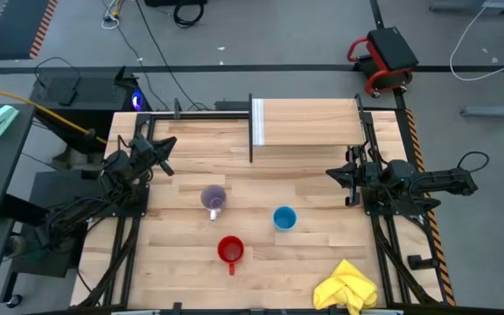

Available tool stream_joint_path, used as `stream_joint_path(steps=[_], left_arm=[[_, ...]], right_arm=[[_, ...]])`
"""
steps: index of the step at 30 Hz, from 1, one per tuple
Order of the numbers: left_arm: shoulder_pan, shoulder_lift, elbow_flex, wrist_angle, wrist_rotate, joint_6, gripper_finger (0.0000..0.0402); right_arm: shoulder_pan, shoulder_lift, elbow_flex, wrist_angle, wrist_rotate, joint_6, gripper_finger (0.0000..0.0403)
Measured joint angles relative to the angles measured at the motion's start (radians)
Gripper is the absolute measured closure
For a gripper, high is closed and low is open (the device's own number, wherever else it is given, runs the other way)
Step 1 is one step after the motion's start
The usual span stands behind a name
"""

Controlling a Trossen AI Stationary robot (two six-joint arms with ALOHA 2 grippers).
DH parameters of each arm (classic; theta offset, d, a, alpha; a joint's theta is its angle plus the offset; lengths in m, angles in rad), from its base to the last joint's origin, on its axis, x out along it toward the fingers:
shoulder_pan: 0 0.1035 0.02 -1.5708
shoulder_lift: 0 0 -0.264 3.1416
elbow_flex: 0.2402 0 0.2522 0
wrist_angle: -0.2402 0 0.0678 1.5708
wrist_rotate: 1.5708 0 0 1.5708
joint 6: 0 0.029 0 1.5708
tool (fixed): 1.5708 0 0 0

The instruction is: Stack small to large cups/mugs on shelf

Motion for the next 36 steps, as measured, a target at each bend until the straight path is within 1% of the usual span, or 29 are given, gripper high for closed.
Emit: stream_joint_path(steps=[2,4,10,14,16,20,24,26,27,32,36], left_arm=[[0.002,0.000,0.000,0.000,-0.008,0.072,0.0366],[0.002,0.000,0.000,0.000,-0.008,0.102,0.0369],[0.002,0.000,0.000,0.000,-0.008,0.098,0.0374],[0.002,0.000,0.000,0.000,-0.007,0.078,0.0369],[0.001,0.000,0.000,0.000,-0.004,-0.053,0.0366],[0.000,0.000,0.000,0.005,-0.003,-0.456,0.0361],[0.000,0.000,0.000,0.005,-0.003,-0.781,0.0365],[0.000,0.000,0.000,0.005,-0.004,-0.930,0.0367],[0.000,0.000,0.000,0.005,-0.007,-0.975,0.0369],[0.000,0.000,0.000,0.014,-0.015,-1.053,0.0371],[0.000,0.000,0.000,0.017,-0.015,-1.065,0.0366]], right_arm=[[0.000,0.000,0.000,0.000,0.000,0.000,0.0389],[0.000,0.000,0.000,0.000,0.000,0.000,0.0389],[0.000,0.000,0.000,0.000,0.000,0.000,0.0389],[0.000,0.000,0.000,0.000,0.000,0.000,0.0389],[0.000,0.000,0.000,0.000,0.000,0.000,0.0389],[0.000,0.000,0.000,0.000,0.000,0.000,0.0389],[0.000,0.000,0.000,0.000,0.000,0.016,0.0389],[0.000,0.000,0.000,0.001,0.000,0.099,0.0389],[0.000,0.000,0.000,0.001,0.000,0.162,0.0389],[0.000,0.000,0.000,0.031,0.000,0.551,0.0389],[0.000,0.000,0.000,0.098,0.000,0.841,0.0389]])
